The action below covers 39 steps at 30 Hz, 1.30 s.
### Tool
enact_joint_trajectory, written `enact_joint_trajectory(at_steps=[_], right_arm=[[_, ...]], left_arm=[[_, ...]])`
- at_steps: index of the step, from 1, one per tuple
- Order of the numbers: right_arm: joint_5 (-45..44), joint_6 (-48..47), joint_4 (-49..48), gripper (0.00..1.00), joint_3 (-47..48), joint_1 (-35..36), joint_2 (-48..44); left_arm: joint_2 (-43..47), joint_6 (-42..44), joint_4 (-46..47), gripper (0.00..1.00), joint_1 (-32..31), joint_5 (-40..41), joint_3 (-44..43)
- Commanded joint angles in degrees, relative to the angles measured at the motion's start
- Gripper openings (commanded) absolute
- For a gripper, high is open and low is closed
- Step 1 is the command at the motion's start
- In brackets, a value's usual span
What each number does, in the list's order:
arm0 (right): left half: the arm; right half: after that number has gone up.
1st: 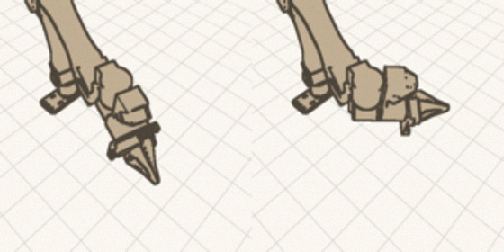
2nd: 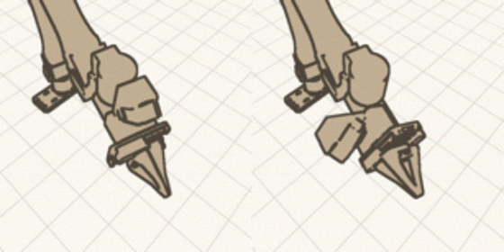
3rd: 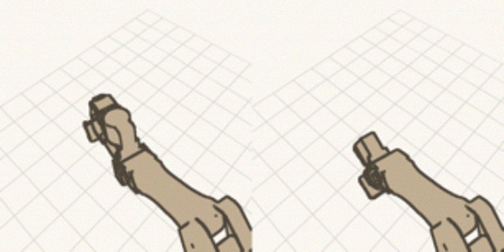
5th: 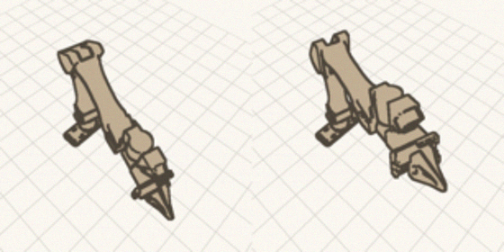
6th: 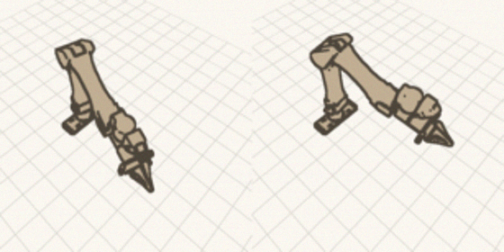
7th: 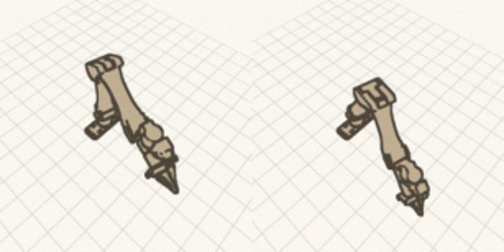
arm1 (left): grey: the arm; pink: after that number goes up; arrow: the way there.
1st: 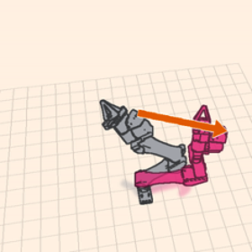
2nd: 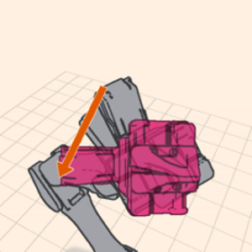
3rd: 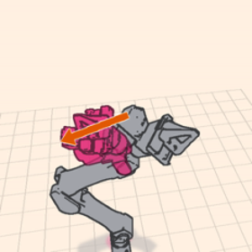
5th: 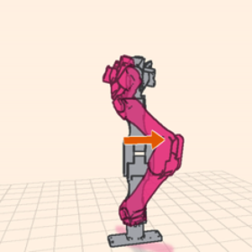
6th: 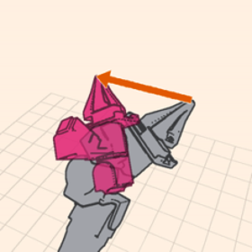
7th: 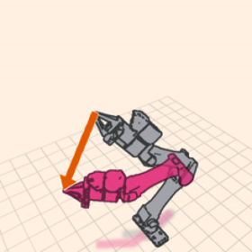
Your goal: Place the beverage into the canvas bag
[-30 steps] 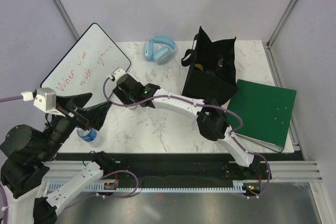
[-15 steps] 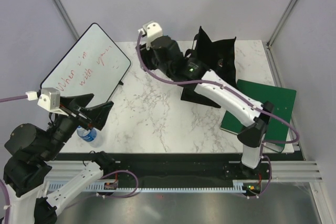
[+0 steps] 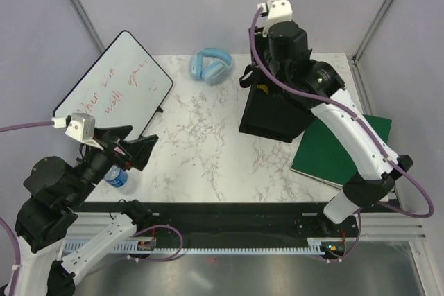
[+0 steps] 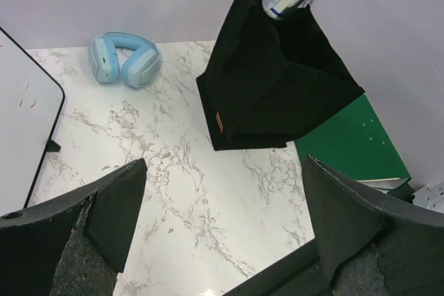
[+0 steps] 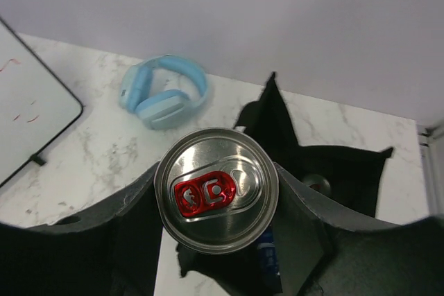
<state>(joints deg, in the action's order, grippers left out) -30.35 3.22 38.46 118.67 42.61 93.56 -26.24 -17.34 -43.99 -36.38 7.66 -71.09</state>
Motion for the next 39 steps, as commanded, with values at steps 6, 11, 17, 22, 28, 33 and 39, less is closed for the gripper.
enact_joint_trajectory(at_steps=[6, 11, 17, 22, 28, 33, 39], right_arm=[[-4.4, 0.5, -0.8, 0.0, -5.2, -5.7, -9.2], [-5.7, 2.0, -1.2, 0.0, -13.4, -6.8, -11.2], [5.5, 5.7, -3.6, 0.0, -19.6, -13.4, -10.4], [7.5, 6.0, -10.5, 0.0, -25.6, -14.7, -8.5], [9.8, 5.6, -16.9, 0.0, -28.7, -14.9, -3.4], [12.0, 4.4, -26.0, 0.0, -31.5, -15.0, 0.0], [11.4, 3.8, -27.3, 0.0, -30.9, -14.9, 5.9]], left_arm=[[-2.2, -2.3, 2.8, 1.0, 0.0, -1.4, 2.3], [-2.5, -2.6, 3.4, 1.0, 0.0, -1.4, 3.3], [-3.2, -2.6, 3.8, 1.0, 0.0, -1.9, 4.2], [-3.2, -2.6, 4.1, 1.0, 0.0, -1.8, 4.8], [-3.0, -2.4, 4.3, 1.0, 0.0, -1.5, 5.9], [-2.9, -3.0, 4.5, 1.0, 0.1, 0.2, 7.4], [-2.4, -3.3, 4.7, 1.0, 0.0, 0.2, 8.4]])
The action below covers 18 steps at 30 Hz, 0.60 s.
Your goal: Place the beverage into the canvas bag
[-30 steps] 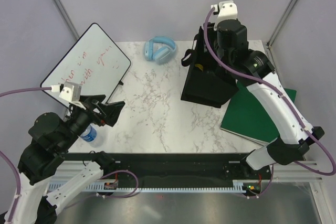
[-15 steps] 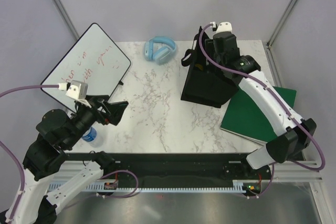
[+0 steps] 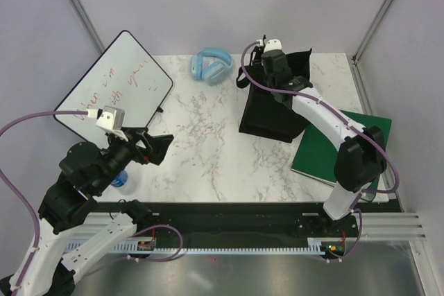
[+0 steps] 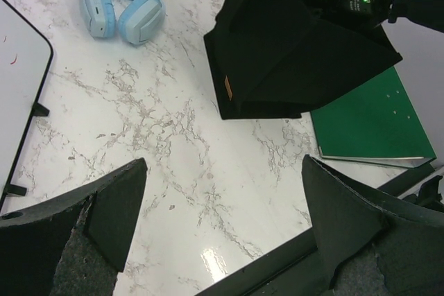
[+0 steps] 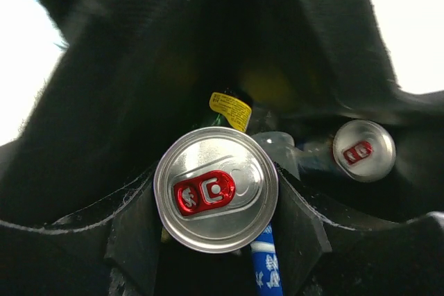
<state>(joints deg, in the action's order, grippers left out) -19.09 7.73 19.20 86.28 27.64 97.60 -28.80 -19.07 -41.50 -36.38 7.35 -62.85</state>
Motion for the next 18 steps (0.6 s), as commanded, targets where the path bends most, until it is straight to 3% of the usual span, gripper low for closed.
enact_joint_trajectory(at_steps=[1, 18], right_arm=[[0.2, -0.5, -7.9, 0.0, 1.2, 0.0, 2.2], [0.5, 4.8, -6.9, 0.0, -2.6, -0.7, 8.6]], left_arm=[[0.0, -1.5, 2.2, 1.0, 0.0, 0.5, 0.2], [-0.3, 0.4, 2.1, 1.0, 0.0, 1.5, -1.4]])
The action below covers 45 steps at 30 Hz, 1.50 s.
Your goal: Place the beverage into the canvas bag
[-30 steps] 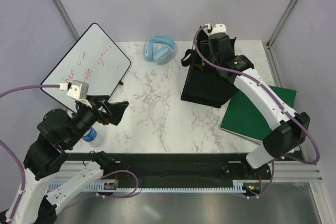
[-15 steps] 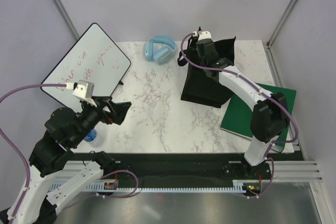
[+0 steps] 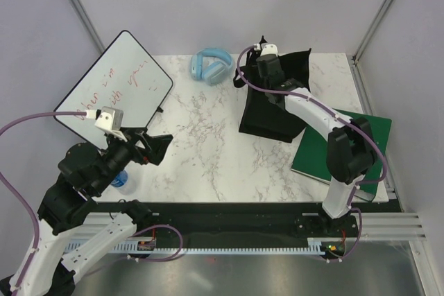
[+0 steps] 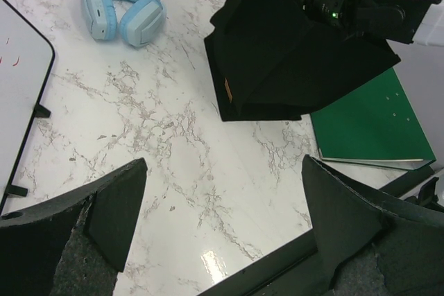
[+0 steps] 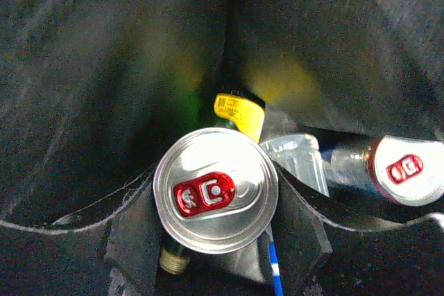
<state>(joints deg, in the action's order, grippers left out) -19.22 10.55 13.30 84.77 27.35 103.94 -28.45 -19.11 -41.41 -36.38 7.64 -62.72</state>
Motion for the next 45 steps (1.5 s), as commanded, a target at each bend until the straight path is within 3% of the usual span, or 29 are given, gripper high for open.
enact_joint_trajectory(at_steps=[1, 6, 10, 21, 35, 45], right_arm=[[0.6, 1.6, -3.4, 0.0, -1.3, -0.5, 1.7], [-7.5, 0.4, 1.4, 0.0, 6.4, -1.5, 2.2], [-8.5, -0.9, 0.9, 0.0, 5.9, -2.5, 0.4], [5.9, 1.3, -3.8, 0.0, 5.2, -3.9, 0.9], [-8.6, -1.4, -4.5, 0.0, 2.8, -4.4, 2.0], [-6.5, -0.9, -2.7, 0.0, 2.1, -5.7, 0.0]], left_arm=[[-0.8, 0.6, 2.0, 1.0, 0.0, 1.2, -1.7], [-0.9, 0.7, 1.9, 1.0, 0.0, 1.0, -2.5], [-0.2, 0.0, 1.9, 1.0, 0.0, 1.1, -2.1], [-1.1, -0.6, 1.9, 1.0, 0.0, 0.5, -2.1], [-1.0, 0.2, 1.7, 1.0, 0.0, 1.2, -3.3], [-0.8, -0.1, 1.6, 0.99, 0.0, 1.2, -3.0]])
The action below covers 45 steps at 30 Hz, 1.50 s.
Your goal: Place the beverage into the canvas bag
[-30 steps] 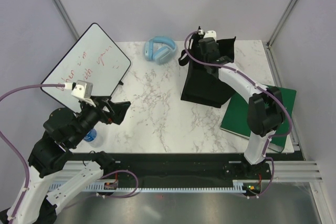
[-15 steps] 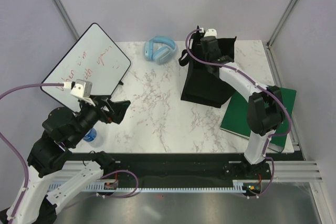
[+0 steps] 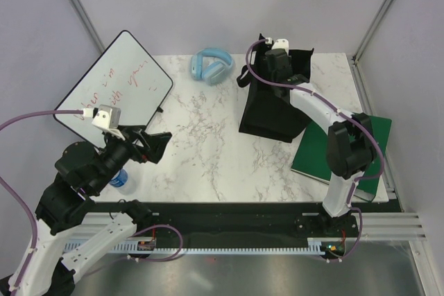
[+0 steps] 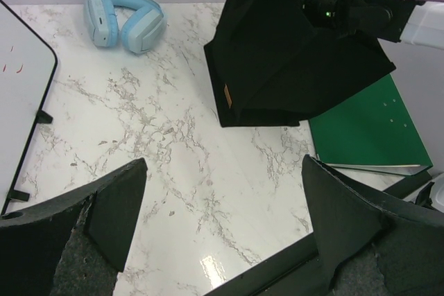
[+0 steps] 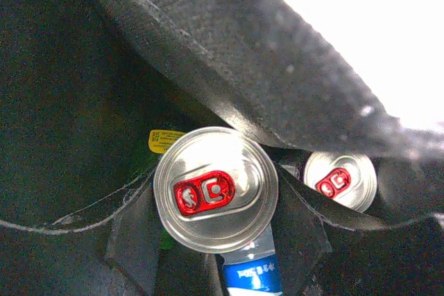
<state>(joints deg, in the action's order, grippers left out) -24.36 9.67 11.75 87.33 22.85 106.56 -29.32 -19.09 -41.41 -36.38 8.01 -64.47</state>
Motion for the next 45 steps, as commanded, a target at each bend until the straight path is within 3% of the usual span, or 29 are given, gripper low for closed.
enact_joint_trajectory(at_steps=[1, 5, 13, 23, 31, 38, 45], right_arm=[[0.5, 1.1, -1.1, 0.0, -1.0, -1.8, -2.2], [5.4, 5.0, 0.0, 0.0, -4.3, -3.1, -0.5], [5.9, 5.4, -1.5, 0.0, -7.6, -3.0, -0.7], [-2.6, 2.1, 7.0, 0.0, -0.1, -3.2, -2.8], [-4.8, 2.3, 8.7, 0.0, -1.9, -3.3, -5.0], [3.9, 4.8, 5.9, 0.0, -5.3, -4.1, -1.7], [5.4, 7.5, 3.4, 0.21, -8.6, -4.1, -1.5]], left_arm=[[0.1, -0.2, 1.7, 1.0, 0.0, 0.8, -1.2], [0.1, -0.3, 1.7, 0.99, 0.0, 0.7, -1.3], [-1.0, 0.1, 1.7, 0.99, 0.0, 0.4, -1.8], [-0.4, -0.3, 1.7, 0.99, 0.0, 0.3, -1.3], [0.0, -0.8, 1.7, 0.99, 0.0, -0.4, -1.1], [0.2, -0.9, 1.7, 0.99, 0.0, -0.3, -1.3], [-0.1, -0.9, 1.7, 0.99, 0.0, -0.4, -1.3]])
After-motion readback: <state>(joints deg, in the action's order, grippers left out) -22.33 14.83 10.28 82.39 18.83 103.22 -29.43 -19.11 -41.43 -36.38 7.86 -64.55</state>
